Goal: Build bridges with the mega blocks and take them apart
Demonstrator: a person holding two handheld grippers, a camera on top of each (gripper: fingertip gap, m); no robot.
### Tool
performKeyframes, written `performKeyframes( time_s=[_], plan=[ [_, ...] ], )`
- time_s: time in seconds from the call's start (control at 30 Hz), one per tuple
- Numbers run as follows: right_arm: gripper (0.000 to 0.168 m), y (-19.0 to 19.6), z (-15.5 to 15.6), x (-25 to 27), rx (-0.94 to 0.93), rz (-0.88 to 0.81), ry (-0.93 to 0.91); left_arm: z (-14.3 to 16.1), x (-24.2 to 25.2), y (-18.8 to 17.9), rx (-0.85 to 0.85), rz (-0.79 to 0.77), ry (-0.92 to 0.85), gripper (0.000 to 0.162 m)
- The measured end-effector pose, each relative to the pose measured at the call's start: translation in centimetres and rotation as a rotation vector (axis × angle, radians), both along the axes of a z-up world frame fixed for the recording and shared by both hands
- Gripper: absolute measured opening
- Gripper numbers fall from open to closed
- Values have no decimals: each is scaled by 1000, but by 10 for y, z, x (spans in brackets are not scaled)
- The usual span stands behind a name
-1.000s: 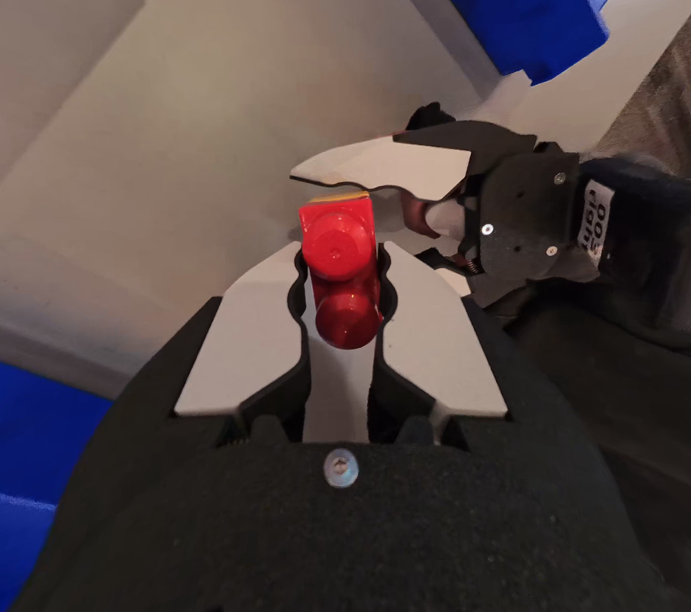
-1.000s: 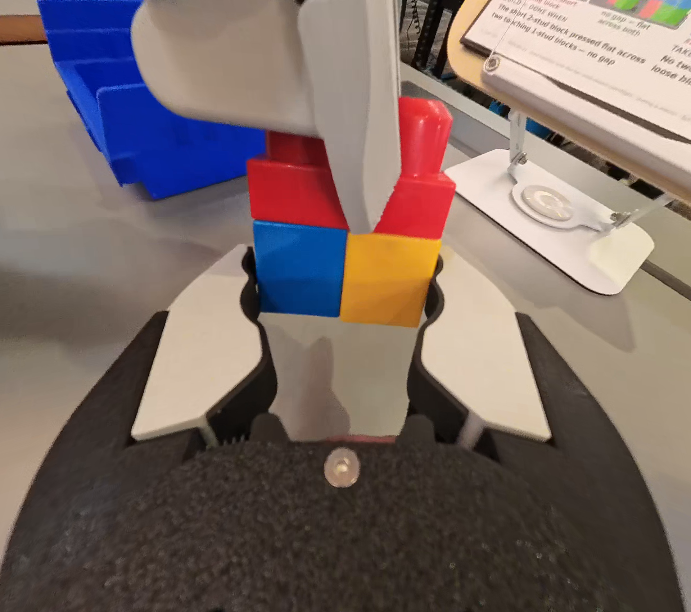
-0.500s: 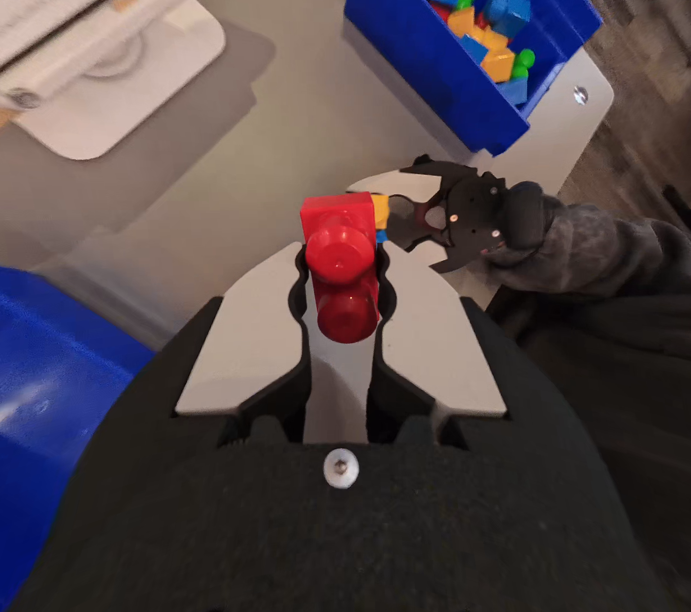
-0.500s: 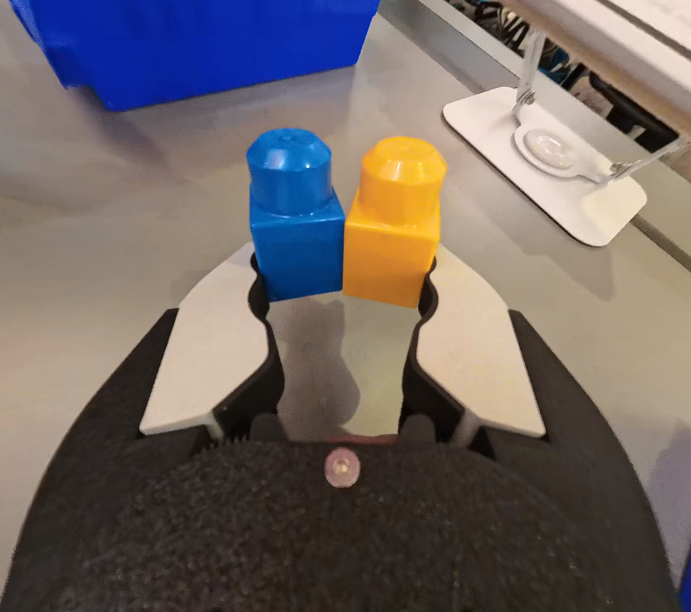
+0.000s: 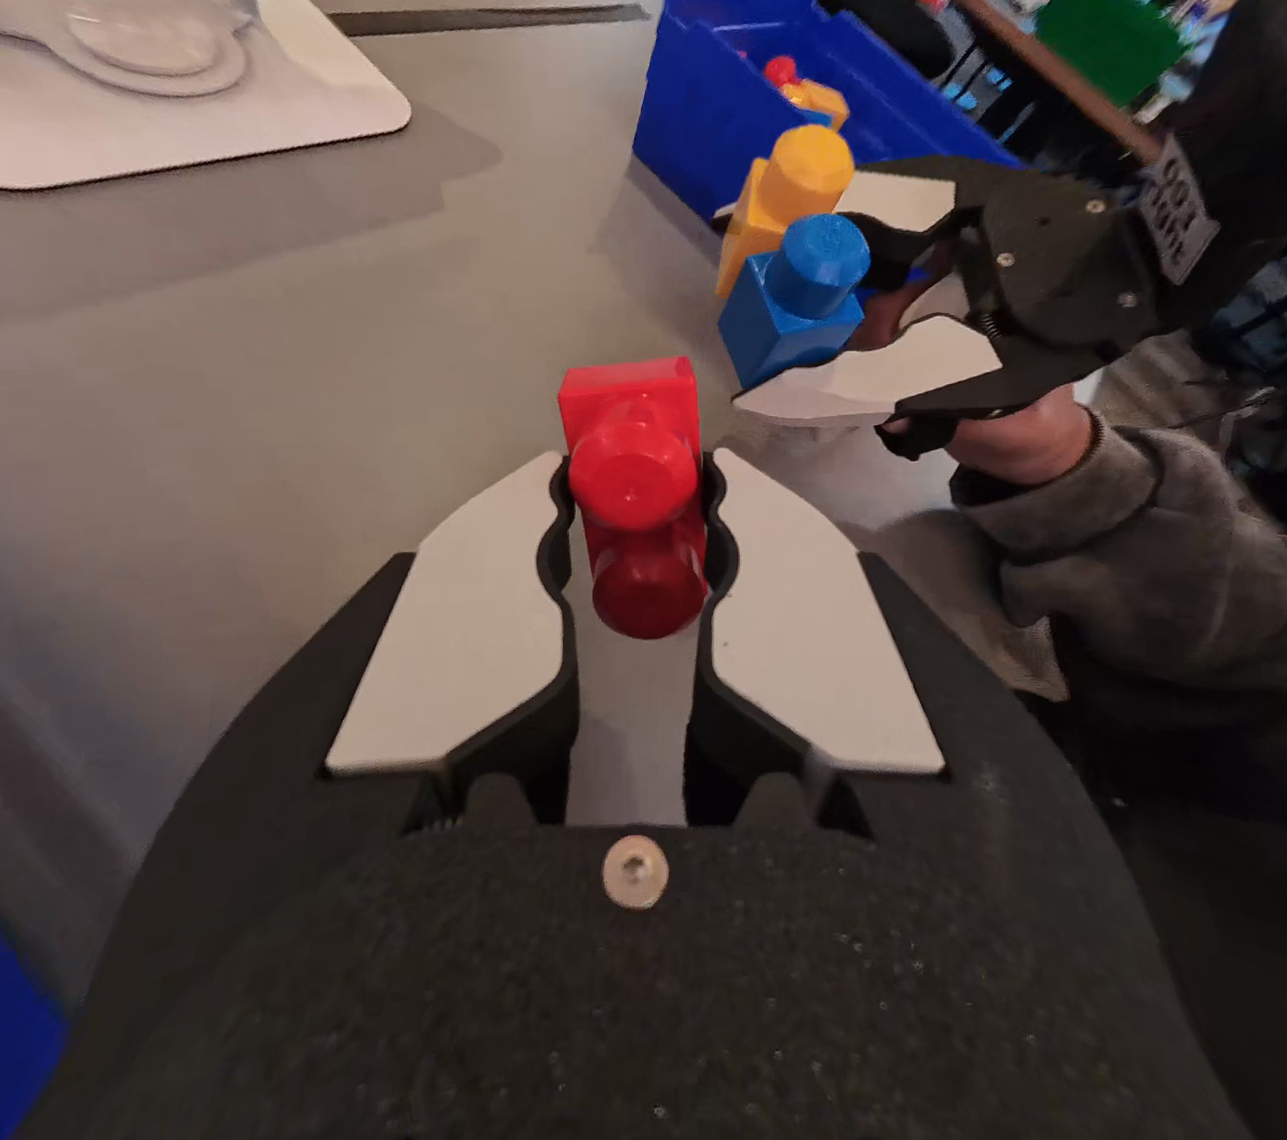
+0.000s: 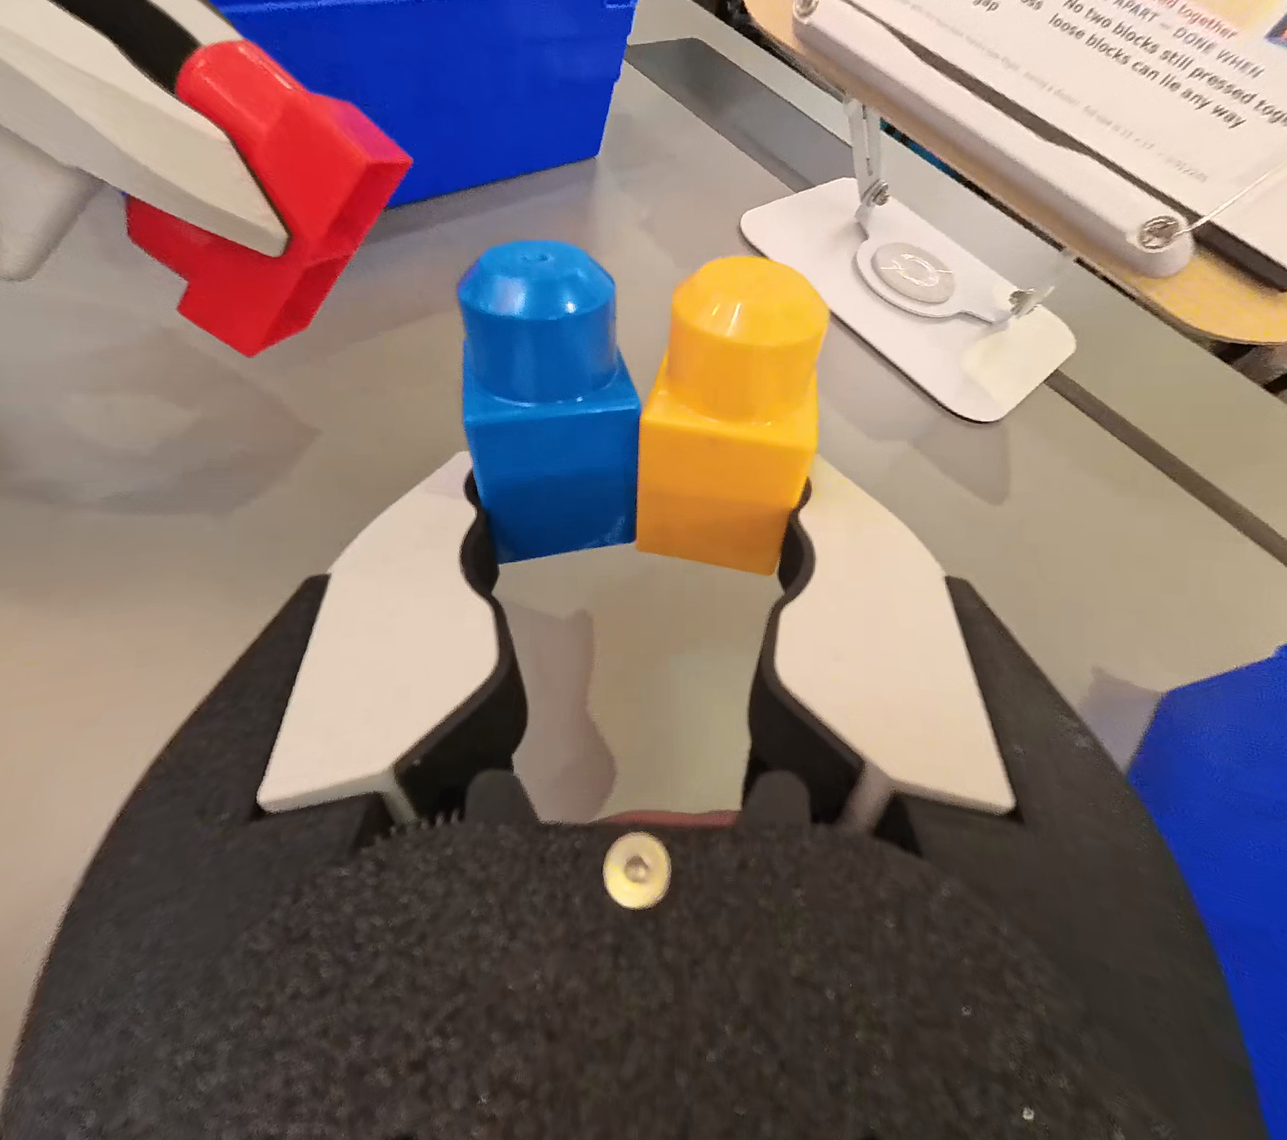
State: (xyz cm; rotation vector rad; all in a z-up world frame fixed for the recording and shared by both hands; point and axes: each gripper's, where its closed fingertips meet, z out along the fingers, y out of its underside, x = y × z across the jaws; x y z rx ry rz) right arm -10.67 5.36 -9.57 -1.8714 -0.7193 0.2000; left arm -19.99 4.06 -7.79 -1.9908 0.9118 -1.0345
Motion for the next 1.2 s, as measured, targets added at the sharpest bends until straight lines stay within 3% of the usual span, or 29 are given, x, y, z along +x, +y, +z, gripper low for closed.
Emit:
performKeyframes(
  time_s=[0.23, 0.33, 0.4, 0.5, 0.57, 0.77, 0.97, 1.07, 1.2],
  plan=[
    [81, -7, 30, 15, 2, -25, 12, -14, 0, -3, 4, -26, 57, 34],
    [81, -16, 71, 79, 5, -171, -91, -16, 3, -8, 56, -46, 108, 34],
    [81, -31, 78, 142, -96, -289, -143, -18, 5, -12, 77, -66, 132, 34],
    [81, -62, 40, 243, -341, -474, -248, -20, 11, -20, 57, -100, 135, 34],
    [81, -82, 4, 277, -509, -511, -262, -22, 16, -24, 30, -125, 131, 34],
    [81, -84, -39, 292, -628, -518, -246, -29, 26, -29, 2, -158, 156, 34],
    [84, -79, -42, 286, -596, -483, -250, -36, 32, -37, 8, -187, 187, 34],
    [89, -82, -23, 288, -537, -494, -261, -39, 33, -41, 3, -198, 194, 34],
    [87, -85, 51, 267, -283, -474, -185, -41, 30, -43, 10, -200, 212, 34]
  ],
)
